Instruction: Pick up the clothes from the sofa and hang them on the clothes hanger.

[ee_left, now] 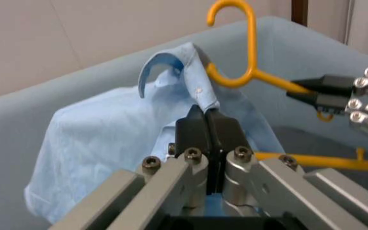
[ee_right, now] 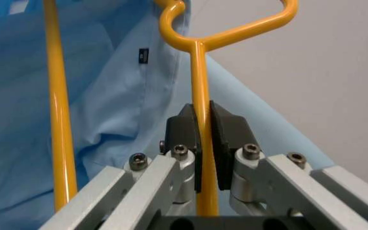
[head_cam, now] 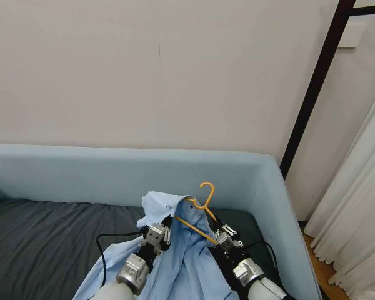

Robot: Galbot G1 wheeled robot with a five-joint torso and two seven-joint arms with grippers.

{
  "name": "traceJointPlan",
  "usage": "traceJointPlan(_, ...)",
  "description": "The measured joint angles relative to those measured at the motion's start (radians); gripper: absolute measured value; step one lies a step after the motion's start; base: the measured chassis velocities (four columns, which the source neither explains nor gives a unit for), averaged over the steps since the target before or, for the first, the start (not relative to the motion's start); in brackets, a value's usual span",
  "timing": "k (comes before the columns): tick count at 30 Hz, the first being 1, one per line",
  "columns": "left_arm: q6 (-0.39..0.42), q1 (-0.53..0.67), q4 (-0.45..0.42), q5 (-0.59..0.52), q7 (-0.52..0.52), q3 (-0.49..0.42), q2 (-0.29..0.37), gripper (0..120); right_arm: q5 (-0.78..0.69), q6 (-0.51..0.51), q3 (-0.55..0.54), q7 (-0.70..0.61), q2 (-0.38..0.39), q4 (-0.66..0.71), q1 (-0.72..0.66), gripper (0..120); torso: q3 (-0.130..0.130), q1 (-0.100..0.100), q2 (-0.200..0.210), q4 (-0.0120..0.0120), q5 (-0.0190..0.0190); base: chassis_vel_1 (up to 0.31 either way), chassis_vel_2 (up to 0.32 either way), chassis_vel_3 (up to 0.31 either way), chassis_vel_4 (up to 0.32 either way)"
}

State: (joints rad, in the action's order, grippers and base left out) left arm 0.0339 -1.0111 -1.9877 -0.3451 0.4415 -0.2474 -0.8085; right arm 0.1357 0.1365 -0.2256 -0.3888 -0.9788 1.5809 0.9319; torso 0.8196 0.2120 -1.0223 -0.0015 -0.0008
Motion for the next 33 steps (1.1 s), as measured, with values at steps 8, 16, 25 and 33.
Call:
traceJointPlan(8, 0.033, -0.044, 0.011, 0.02, 0.069, 0.011, -0.007, 0, -0.005, 0.009, 0.026, -0.002, 0.019, 0.029, 0.008, 4, 0.0, 0.0, 0.0, 0.0004, 0.0, 0.0, 0.0, 0.0, 0.0)
traceJointPlan(16, 0.137, -0.079, -0.029, 0.024, 0.087, 0.035, -0.005, 26, 0.035, 0.053, 0.056, 0.002, 0.025, 0.05, 0.012, 4, 0.0, 0.0, 0.0, 0.0, -0.0001, 0.0, 0.0, 0.0, 0.0)
traceJointPlan(25, -0.037, -0.202, -0.094, 0.066, -0.054, 0.212, 0.101, 62, 0.172, 0.137, 0.124, -0.003, 0.014, 0.062, 0.058, 4, 0.0, 0.0, 0.0, 0.0004, -0.0001, 0.0, 0.0, 0.0, 0.0)
traceJointPlan(33, -0.155, -0.029, -0.13, -0.101, -0.239, 0.328, 0.308, 90, 0.206, 0.154, 0.133, -0.004, -0.006, 0.05, 0.059, 4, 0.0, 0.0, 0.0, -0.0001, -0.0001, 0.0, 0.0, 0.0, 0.0)
